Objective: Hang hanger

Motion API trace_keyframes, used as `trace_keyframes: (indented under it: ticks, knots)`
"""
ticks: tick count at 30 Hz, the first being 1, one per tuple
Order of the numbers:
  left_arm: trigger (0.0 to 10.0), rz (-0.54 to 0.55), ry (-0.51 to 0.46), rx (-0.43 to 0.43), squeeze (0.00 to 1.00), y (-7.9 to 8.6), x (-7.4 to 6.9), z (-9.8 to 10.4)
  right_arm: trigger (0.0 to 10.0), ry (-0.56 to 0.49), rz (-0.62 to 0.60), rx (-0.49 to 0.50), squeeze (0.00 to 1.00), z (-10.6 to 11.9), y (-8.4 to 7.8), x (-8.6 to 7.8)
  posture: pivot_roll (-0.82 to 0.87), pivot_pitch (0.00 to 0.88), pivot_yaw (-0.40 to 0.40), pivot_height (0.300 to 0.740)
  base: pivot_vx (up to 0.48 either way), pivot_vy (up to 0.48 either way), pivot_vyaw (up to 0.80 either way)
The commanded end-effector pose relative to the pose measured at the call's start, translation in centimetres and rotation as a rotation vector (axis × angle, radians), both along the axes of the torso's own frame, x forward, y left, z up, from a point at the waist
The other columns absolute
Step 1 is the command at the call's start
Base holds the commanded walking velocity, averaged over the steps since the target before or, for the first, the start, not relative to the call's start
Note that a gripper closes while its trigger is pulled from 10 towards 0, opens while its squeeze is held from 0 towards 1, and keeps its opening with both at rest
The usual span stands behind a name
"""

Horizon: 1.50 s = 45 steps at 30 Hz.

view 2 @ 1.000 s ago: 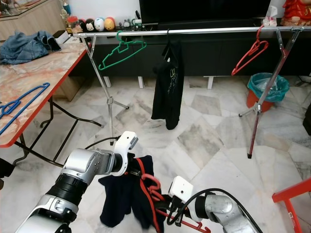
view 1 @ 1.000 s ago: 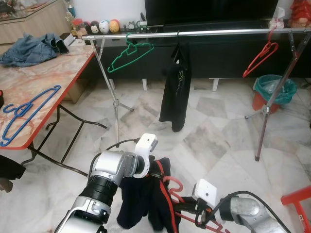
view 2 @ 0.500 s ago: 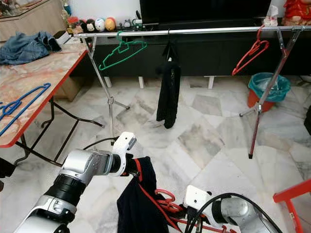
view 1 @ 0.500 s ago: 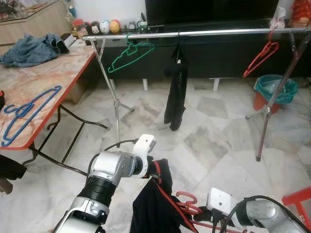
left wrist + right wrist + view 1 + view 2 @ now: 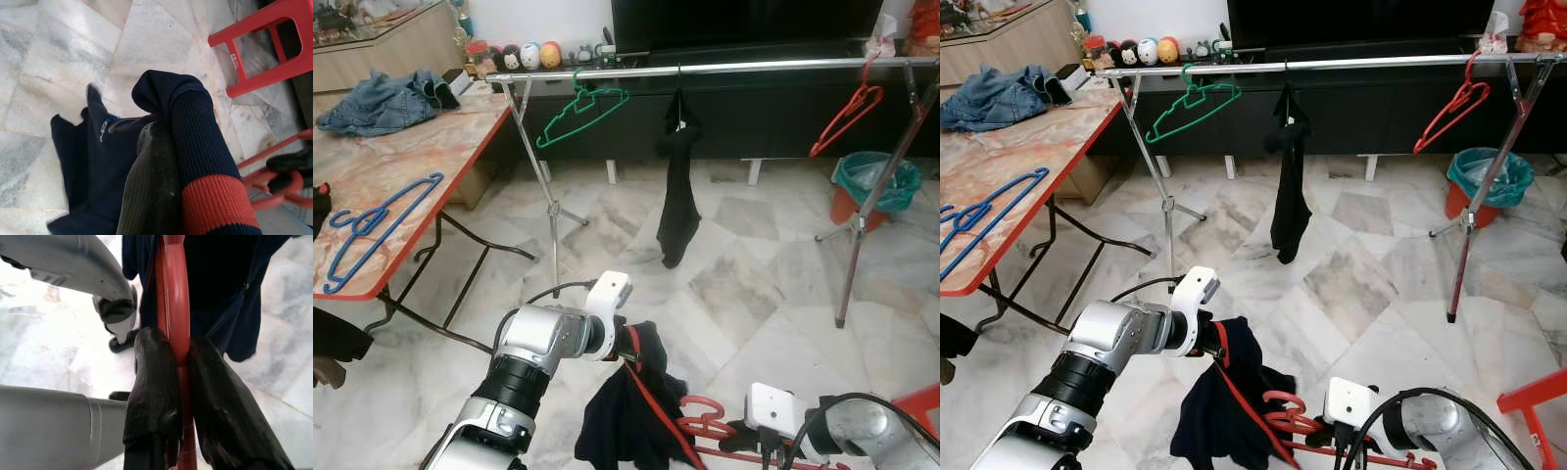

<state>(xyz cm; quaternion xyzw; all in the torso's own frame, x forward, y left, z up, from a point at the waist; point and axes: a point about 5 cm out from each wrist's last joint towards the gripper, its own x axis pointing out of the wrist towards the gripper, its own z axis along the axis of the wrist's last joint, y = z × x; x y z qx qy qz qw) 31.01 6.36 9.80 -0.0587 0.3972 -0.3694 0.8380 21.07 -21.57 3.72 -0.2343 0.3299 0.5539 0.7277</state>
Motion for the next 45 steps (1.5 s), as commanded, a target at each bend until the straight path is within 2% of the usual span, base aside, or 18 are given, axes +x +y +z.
trace_keyframes:
  ticks: [1,3,6,8,9,11,14,15,18,20,22,25,28,33,36,37,38,45]
  knots:
    - [10.0,0.000,-0.034,-0.013,0.00,0.1,0.2,0.8,10.0,-0.050,0.057,0.180,0.00,1.8,2.6,0.7,0.03,0.020,0.126,0.740,0.000,0.000,0.00]
    - [10.0,-0.001,-0.035,-0.013,0.00,0.1,0.2,0.8,10.0,-0.085,0.055,0.282,0.00,2.8,3.7,1.2,0.04,0.019,0.125,0.740,0.000,0.000,0.00]
    - [10.0,-0.006,-0.034,-0.017,0.00,0.0,0.1,0.8,10.0,-0.131,0.045,0.329,0.00,3.3,4.6,2.0,0.04,0.018,0.123,0.740,0.000,0.000,0.00]
    - [10.0,-0.009,-0.033,-0.019,0.00,-0.1,0.1,0.8,10.0,-0.147,0.036,0.331,0.00,3.4,4.8,2.3,0.04,0.019,0.123,0.740,0.000,0.000,0.00]
    - [10.0,-0.027,-0.027,-0.027,0.00,-0.3,-0.2,0.8,10.0,-0.208,-0.004,0.300,0.00,3.2,5.1,3.2,0.04,0.017,0.122,0.740,0.000,0.000,0.00]
    - [10.0,-0.035,-0.024,-0.029,0.00,-0.5,-0.4,0.8,10.0,-0.232,-0.016,0.284,0.00,3.0,5.1,3.5,0.04,0.018,0.122,0.740,0.000,0.000,0.00]
    - [10.0,-0.035,-0.020,-0.026,0.00,-0.4,-0.5,0.7,10.0,-0.183,0.016,0.281,0.00,2.6,5.6,2.8,0.04,0.020,0.120,0.740,0.000,0.000,0.00]
    - [10.0,-0.036,-0.019,-0.025,0.00,-0.4,-0.6,0.7,10.0,-0.185,0.010,0.233,0.00,2.2,5.5,2.9,0.05,0.023,0.120,0.740,0.000,0.000,0.00]
    - [10.0,-0.038,-0.020,-0.025,0.00,-0.3,-0.6,0.8,10.0,-0.175,0.003,0.195,0.00,1.7,5.4,2.9,0.05,0.025,0.120,0.740,0.000,0.000,0.00]
    - [10.0,-0.034,-0.023,-0.021,0.00,-0.3,-0.6,0.9,10.0,-0.185,0.018,0.092,0.00,0.7,5.0,2.9,0.05,0.029,0.121,0.740,0.000,0.000,0.00]
    - [10.0,-0.033,-0.024,-0.022,0.00,-0.3,-0.6,0.9,10.0,-0.198,0.000,0.111,0.00,0.7,5.0,3.1,0.05,0.029,0.121,0.740,0.000,0.000,0.00]
    - [10.0,-0.034,-0.025,-0.024,0.00,-0.4,-0.5,1.0,10.0,-0.203,0.000,0.213,0.00,1.6,6.1,3.1,0.05,0.032,0.124,0.740,0.000,0.000,0.00]
    - [10.0,-0.039,-0.025,-0.025,0.00,-0.5,-0.5,1.0,10.0,-0.194,0.017,0.269,0.00,2.1,6.7,3.0,0.05,0.035,0.125,0.740,0.000,0.000,0.00]
    - [10.0,-0.086,-0.059,0.035,0.00,-0.3,-0.9,0.3,10.0,-0.213,0.015,0.262,0.00,2.0,6.7,3.2,0.05,0.036,0.127,0.740,0.000,0.000,0.00]
    - [10.0,-0.091,-0.058,0.040,0.00,-0.1,-1.0,0.2,10.0,-0.211,0.010,0.262,0.00,2.1,6.6,3.2,0.05,0.037,0.127,0.740,0.000,0.000,0.00]
    - [10.0,-0.091,-0.062,0.044,0.79,0.0,-1.0,0.2,10.0,-0.212,0.005,0.263,0.00,2.1,6.5,3.2,0.05,0.037,0.127,0.740,0.000,0.000,0.00]
    - [10.0,-0.091,-0.065,0.046,1.00,0.0,-1.0,0.1,10.0,-0.215,0.003,0.261,0.00,2.1,6.5,3.3,0.05,0.037,0.127,0.740,0.000,0.000,0.00]
    - [10.0,-0.104,-0.090,0.053,1.00,0.0,-0.8,0.2,10.0,-0.247,-0.021,0.259,0.00,2.2,6.3,3.8,0.05,0.034,0.127,0.740,0.000,0.000,0.00]
